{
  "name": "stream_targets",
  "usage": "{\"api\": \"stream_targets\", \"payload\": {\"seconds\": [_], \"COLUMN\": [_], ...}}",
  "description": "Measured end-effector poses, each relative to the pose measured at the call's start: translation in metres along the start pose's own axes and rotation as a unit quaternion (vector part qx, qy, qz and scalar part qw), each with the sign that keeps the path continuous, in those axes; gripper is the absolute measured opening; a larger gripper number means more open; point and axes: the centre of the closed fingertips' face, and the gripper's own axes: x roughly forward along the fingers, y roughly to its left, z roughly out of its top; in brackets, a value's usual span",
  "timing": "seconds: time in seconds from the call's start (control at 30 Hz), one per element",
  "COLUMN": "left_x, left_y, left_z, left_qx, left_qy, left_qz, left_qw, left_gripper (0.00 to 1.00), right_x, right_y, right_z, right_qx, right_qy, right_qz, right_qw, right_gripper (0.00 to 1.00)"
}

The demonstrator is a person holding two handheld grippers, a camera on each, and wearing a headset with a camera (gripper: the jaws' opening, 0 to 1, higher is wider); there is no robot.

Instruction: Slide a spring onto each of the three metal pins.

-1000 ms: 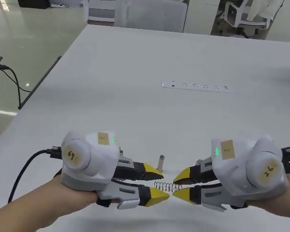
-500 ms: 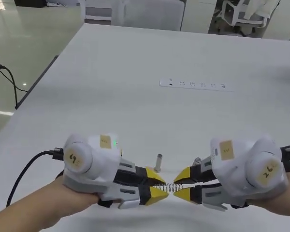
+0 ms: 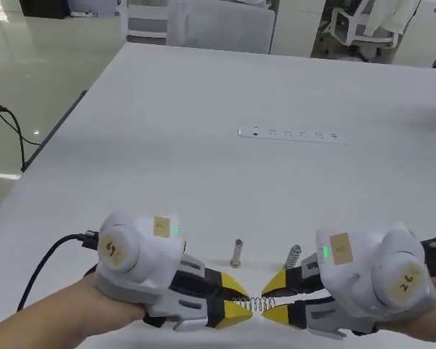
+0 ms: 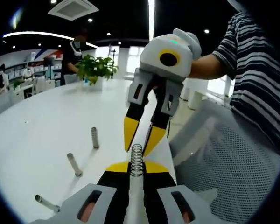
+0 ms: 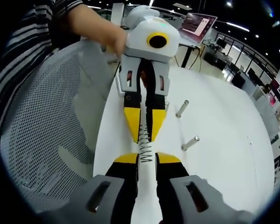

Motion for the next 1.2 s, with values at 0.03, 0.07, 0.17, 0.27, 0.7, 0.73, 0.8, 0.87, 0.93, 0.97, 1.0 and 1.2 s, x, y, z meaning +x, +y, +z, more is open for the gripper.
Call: {"api": "stream_targets", "payload": {"seconds": [0.03, 0.07, 0.17, 0.27, 0.7, 0.73, 0.8, 0.87, 0.93, 0.97, 1.0, 1.2], "left_x": [0.000, 0.000, 0.000, 0.000, -0.002, -0.002, -0.002, -0.003, -0.002, -0.002, -0.002, -0.001], "left_y": [-0.001, -0.001, -0.002, 0.000, 0.001, 0.001, 0.002, 0.003, 0.003, 0.004, 0.004, 0.003], "left_z": [0.000, 0.000, 0.000, 0.002, -0.002, -0.002, -0.002, -0.003, -0.003, -0.003, -0.003, -0.004], "left_qx": [0.000, 0.001, 0.001, 0.000, 0.007, 0.006, 0.007, 0.007, 0.007, 0.007, 0.008, 0.012], "left_qy": [0.000, 0.001, 0.001, 0.000, 0.011, 0.010, 0.010, 0.012, 0.011, 0.011, 0.012, 0.015], "left_qz": [-0.001, -0.002, -0.003, -0.003, 0.001, 0.003, 0.004, 0.006, 0.007, 0.007, 0.008, 0.008], "left_qw": [1.0000, 1.0000, 1.0000, 1.0000, 0.9999, 0.9999, 0.9999, 0.9999, 0.9999, 0.9999, 0.9999, 0.9998], "left_gripper": [0.02, 0.02, 0.02, 0.02, 0.02, 0.02, 0.02, 0.02, 0.02, 0.02, 0.02, 0.02], "right_x": [0.000, 0.000, -0.001, 0.000, -0.005, -0.007, -0.009, -0.012, -0.014, -0.014, -0.013, -0.015], "right_y": [0.000, 0.001, 0.002, 0.001, 0.000, -0.001, -0.003, -0.004, -0.004, -0.004, -0.004, -0.003], "right_z": [-0.002, -0.005, -0.007, -0.006, 0.003, 0.005, 0.009, 0.015, 0.018, 0.019, 0.020, 0.030], "right_qx": [0.001, 0.005, 0.005, 0.006, -0.028, -0.026, -0.026, -0.022, -0.020, -0.022, -0.022, -0.006], "right_qy": [0.001, 0.004, 0.002, -0.002, -0.005, -0.008, -0.014, -0.026, -0.029, -0.030, -0.032, -0.053], "right_qz": [0.000, 0.003, 0.004, 0.004, -0.004, -0.005, -0.009, -0.008, -0.007, -0.007, -0.006, 0.003], "right_qw": [1.0000, 1.0000, 1.0000, 1.0000, 0.9996, 0.9996, 0.9995, 0.9994, 0.9993, 0.9993, 0.9992, 0.9985], "right_gripper": [0.13, 0.14, 0.13, 0.11, 0.07, 0.07, 0.07, 0.07, 0.07, 0.07, 0.07, 0.07]}}
